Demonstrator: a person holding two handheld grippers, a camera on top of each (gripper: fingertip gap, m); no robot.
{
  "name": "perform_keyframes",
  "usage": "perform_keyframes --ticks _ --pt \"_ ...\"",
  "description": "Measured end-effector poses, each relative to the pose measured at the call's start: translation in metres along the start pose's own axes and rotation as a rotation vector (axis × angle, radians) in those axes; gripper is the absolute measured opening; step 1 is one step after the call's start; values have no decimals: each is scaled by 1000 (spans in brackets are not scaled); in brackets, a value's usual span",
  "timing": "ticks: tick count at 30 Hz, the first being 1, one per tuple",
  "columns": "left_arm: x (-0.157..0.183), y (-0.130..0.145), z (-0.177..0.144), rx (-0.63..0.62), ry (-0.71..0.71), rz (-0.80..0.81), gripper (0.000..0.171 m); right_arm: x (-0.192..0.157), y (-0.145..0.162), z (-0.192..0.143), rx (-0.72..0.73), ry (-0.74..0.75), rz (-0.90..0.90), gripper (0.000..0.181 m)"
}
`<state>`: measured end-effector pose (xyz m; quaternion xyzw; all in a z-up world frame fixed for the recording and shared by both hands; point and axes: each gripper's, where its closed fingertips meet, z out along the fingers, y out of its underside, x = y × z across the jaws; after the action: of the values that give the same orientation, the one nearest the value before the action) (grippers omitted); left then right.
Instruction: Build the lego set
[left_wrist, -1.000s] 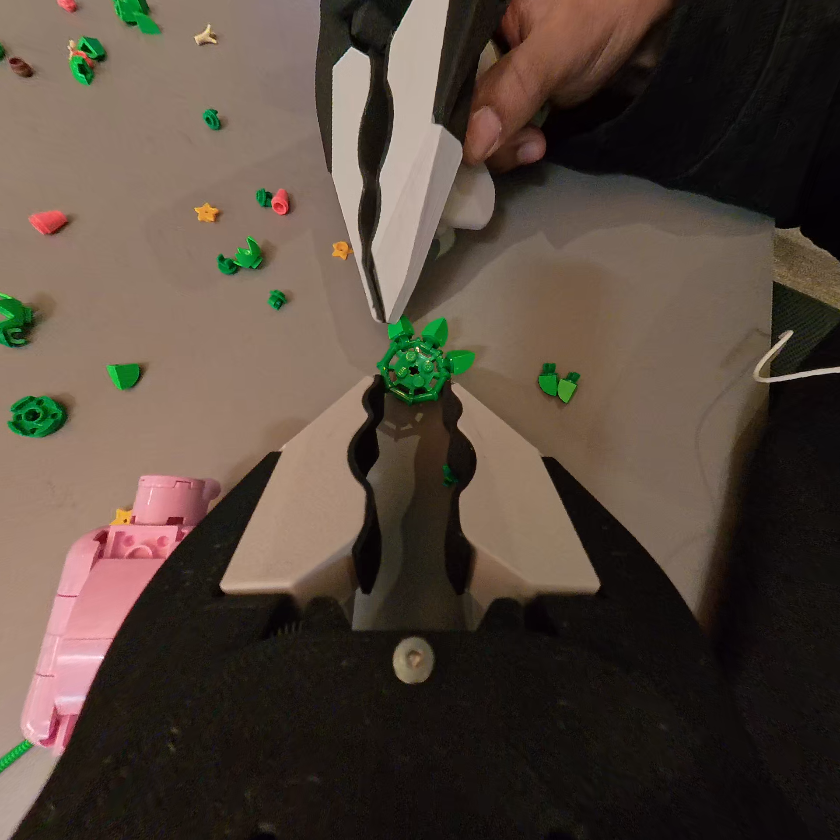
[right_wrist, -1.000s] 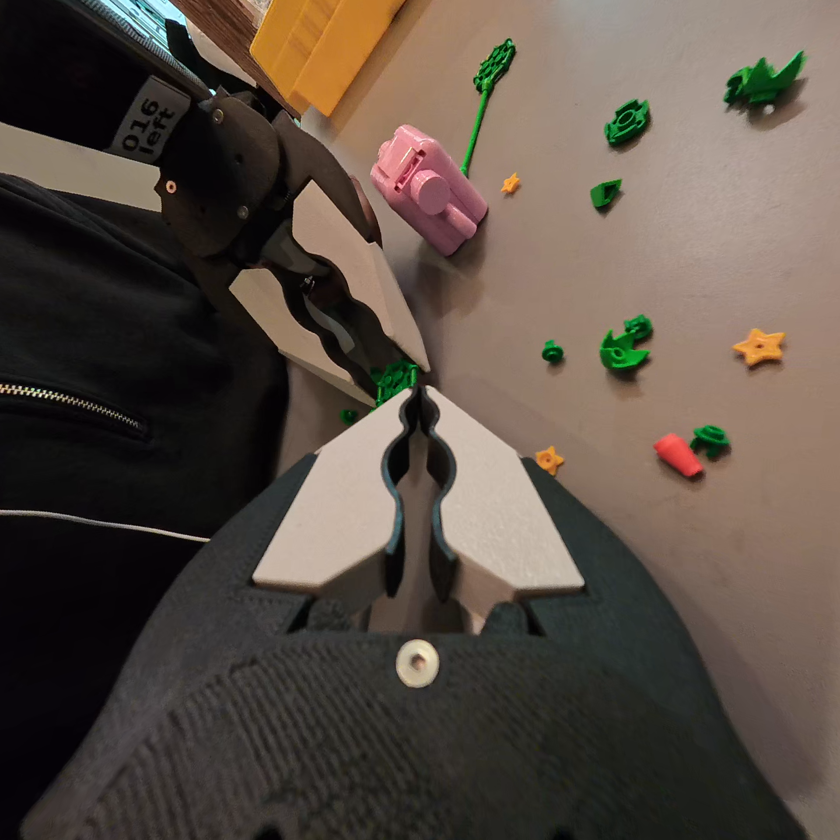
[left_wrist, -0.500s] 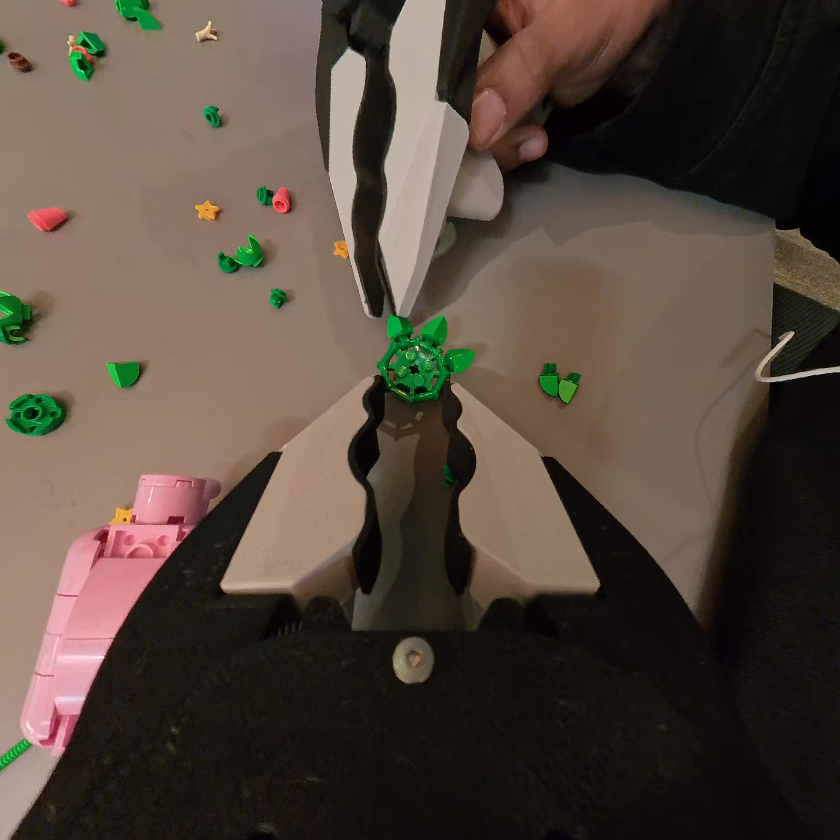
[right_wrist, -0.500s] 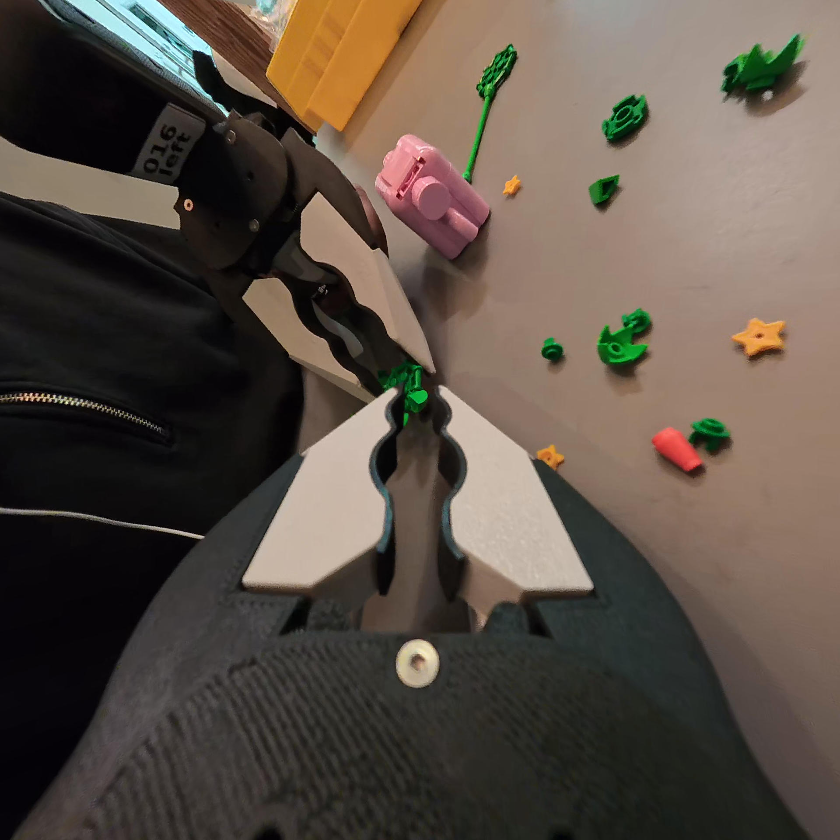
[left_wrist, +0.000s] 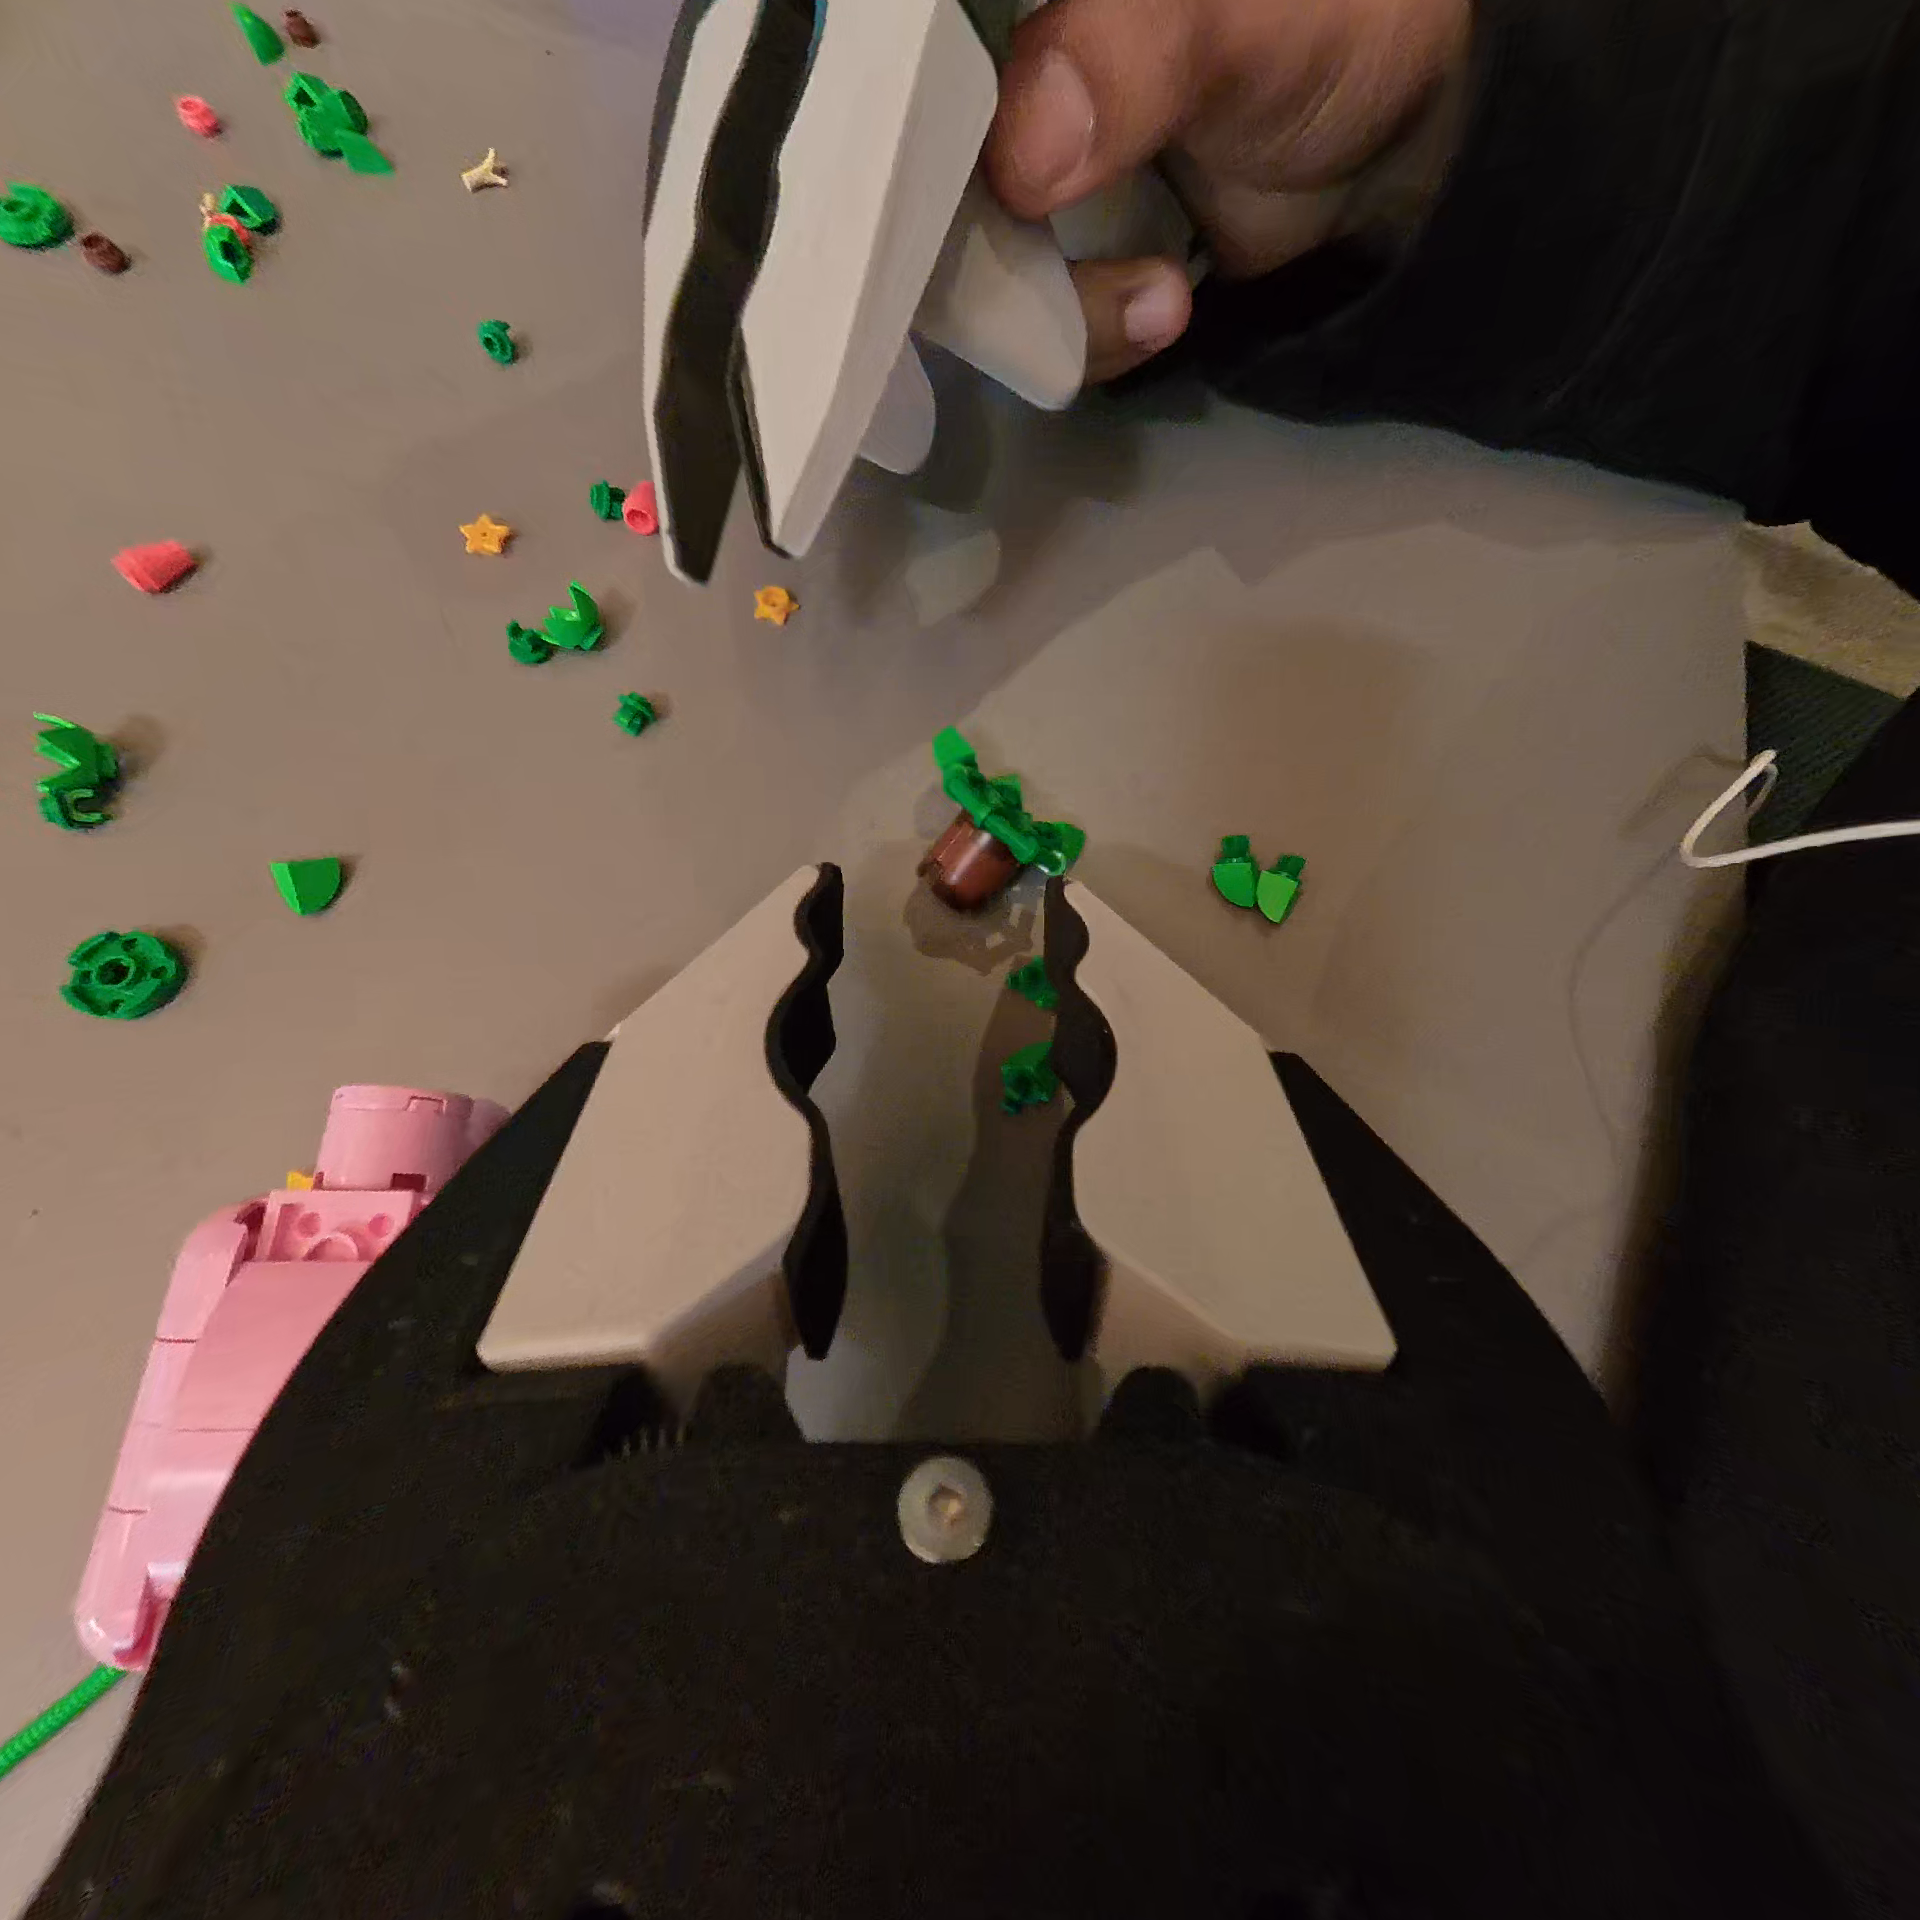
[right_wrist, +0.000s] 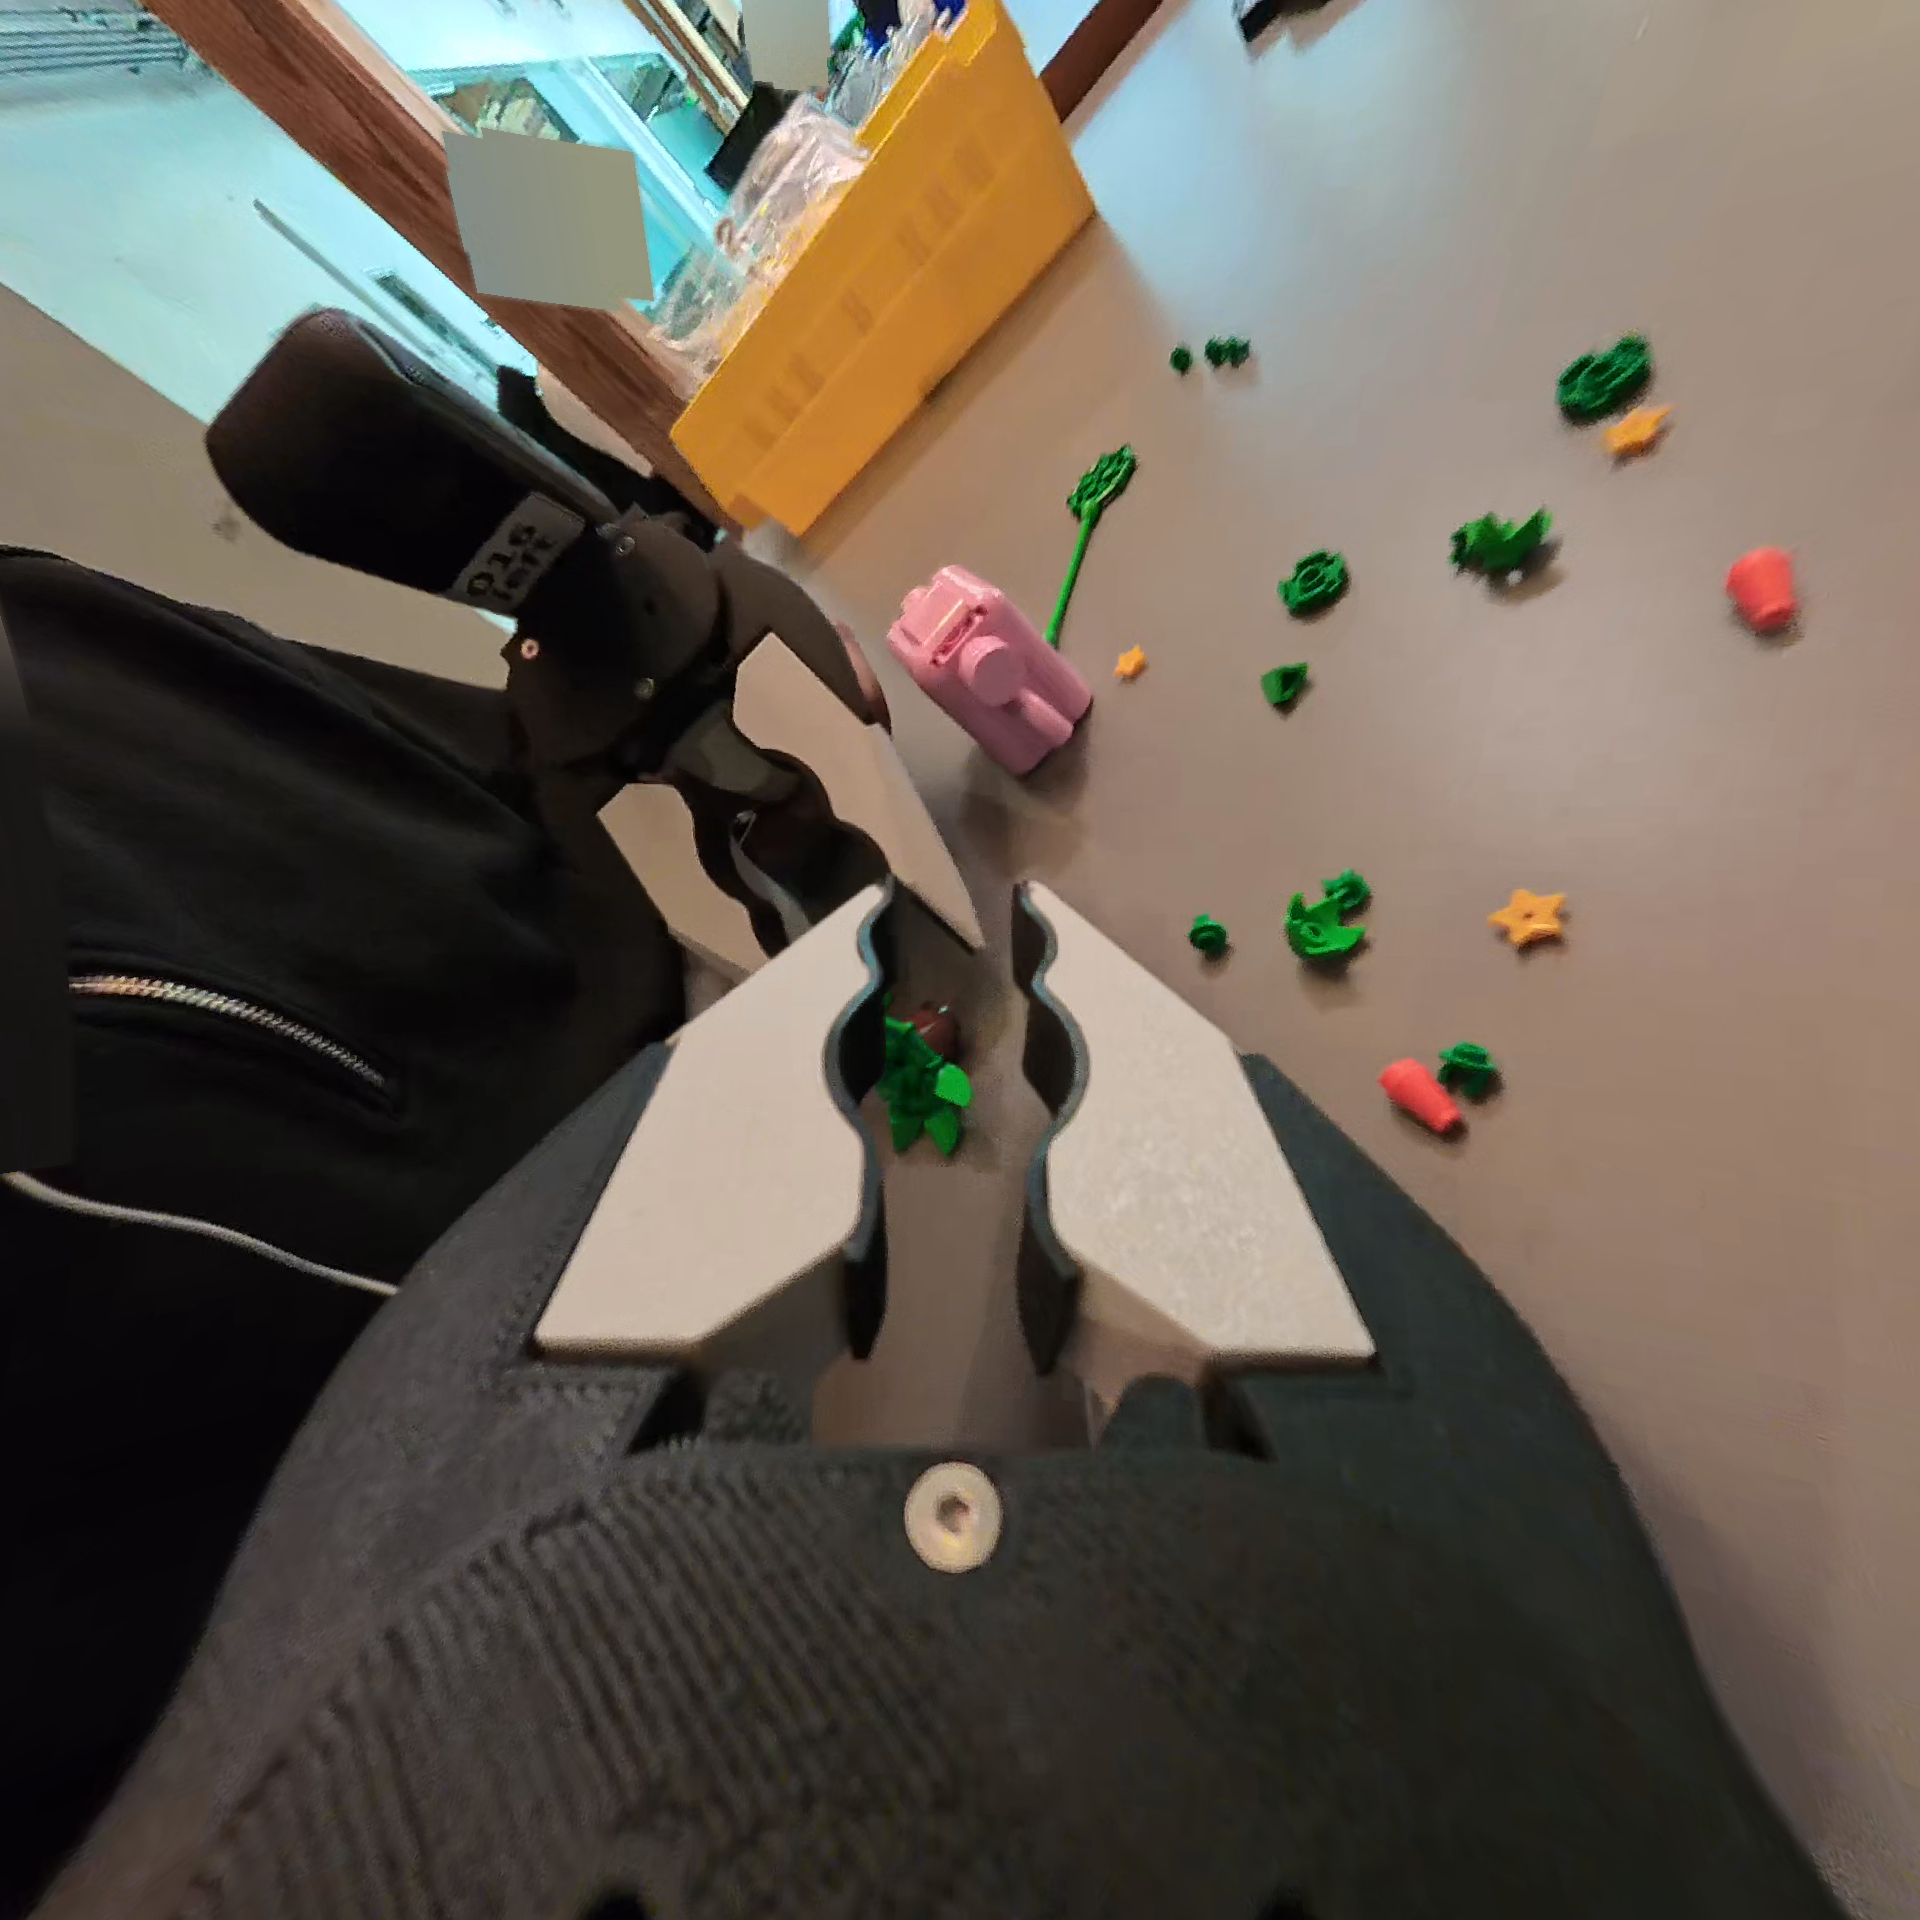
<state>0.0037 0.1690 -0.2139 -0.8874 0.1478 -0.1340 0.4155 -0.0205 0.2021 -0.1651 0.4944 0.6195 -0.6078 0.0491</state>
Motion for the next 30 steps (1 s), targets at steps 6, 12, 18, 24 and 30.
perform_keyframes --ticks 6,12,18,24,30 --pt "2 -2 -3 20 20 -12 35 7 -11 -13 56 70 -59 18" --pt "13 -11 -6 72 11 101 34 10 -5 -8 33 57 -35 19" --pt "28 -21 -7 137 -18 234 25 11 2 -3 -3 67 -43 19" --pt "28 -16 -5 94 8 185 22 12 2 -4 -3 70 -41 19" --pt "24 -15 -9 97 23 113 24 12 3 -2 -12 71 -39 19"
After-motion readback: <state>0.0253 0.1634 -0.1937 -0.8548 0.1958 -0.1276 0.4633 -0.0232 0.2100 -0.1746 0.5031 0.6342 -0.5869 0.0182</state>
